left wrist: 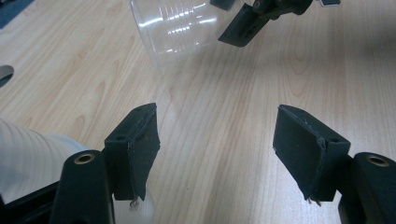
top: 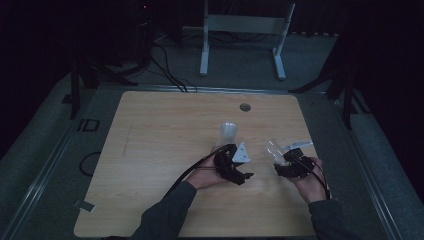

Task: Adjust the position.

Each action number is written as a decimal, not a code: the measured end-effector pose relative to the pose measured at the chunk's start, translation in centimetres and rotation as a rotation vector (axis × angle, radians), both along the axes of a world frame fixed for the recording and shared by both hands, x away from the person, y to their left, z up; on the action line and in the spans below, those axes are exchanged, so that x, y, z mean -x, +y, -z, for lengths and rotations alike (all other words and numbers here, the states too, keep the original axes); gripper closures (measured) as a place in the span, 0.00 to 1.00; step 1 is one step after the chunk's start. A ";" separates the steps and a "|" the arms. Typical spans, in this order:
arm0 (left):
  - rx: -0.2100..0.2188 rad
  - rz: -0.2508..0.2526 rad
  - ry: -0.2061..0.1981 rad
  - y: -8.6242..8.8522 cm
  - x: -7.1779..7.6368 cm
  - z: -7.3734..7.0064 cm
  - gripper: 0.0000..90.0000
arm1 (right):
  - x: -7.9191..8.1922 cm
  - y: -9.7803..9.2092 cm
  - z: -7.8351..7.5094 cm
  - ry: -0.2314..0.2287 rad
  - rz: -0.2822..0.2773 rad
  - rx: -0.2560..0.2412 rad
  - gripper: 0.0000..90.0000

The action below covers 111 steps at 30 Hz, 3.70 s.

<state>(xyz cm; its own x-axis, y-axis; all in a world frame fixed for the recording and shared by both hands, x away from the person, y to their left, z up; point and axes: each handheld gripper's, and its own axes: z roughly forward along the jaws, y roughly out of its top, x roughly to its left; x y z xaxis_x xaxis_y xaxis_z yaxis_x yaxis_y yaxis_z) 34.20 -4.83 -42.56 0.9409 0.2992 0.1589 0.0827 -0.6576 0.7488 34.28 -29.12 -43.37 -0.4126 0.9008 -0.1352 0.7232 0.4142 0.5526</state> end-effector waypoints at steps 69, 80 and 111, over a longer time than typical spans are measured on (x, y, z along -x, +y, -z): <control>0.117 -0.085 0.031 -3.0 -0.4 -1.4 0.36 | 2.9 -0.6 1.0 -0.338 0.279 -0.203 0.46; 0.132 -0.111 0.056 -3.0 -0.9 -1.3 0.36 | 3.7 -0.9 1.0 -0.404 0.298 -0.231 0.46; 0.221 -0.136 0.105 -4.4 -1.6 -2.5 0.35 | 6.0 -0.7 0.7 -0.604 0.288 -0.270 0.46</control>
